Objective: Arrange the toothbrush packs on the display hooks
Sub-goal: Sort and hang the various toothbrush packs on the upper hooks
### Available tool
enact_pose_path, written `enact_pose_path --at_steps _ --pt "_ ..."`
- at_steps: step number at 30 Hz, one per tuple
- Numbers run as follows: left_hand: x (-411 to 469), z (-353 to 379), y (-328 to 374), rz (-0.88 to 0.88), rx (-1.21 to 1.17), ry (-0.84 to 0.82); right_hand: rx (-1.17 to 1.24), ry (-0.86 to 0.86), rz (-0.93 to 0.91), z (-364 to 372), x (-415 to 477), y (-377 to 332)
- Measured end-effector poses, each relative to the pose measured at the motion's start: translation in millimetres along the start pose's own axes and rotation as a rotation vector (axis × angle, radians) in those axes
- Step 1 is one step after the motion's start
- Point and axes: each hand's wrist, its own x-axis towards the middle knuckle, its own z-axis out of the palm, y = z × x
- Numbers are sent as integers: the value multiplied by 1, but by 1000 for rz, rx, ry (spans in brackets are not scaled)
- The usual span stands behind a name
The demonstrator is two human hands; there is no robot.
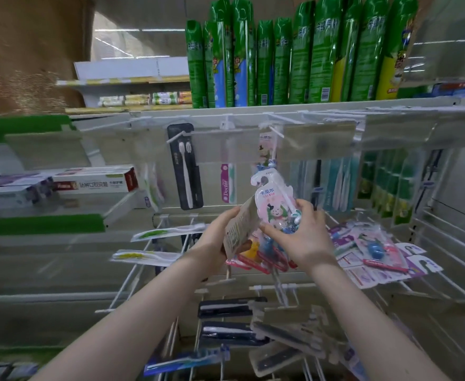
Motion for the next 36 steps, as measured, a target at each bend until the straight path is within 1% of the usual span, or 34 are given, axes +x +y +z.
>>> enact_pose_path --at_steps 3,8,13,19,23,26,36 --pt "1 -13 3 8 43 -67 30 30 31 6 -1 -9" --pt "8 -25 7 20 27 -134 67 59 88 6 2 -10" --pt "17 -17 8 -6 42 -129 119 137 105 -2 9 -5" --pt "31 0 17 -33 -99 -77 250 166 99 -12 25 -1" --pt "37 12 25 -77 -127 -6 328 146 63 -18 34 -2" --pt "41 19 28 -70 -129 53 382 128 28 -20 40 -3" --pt "49 28 32 -78 -156 120 367 133 -59 -15 60 5"
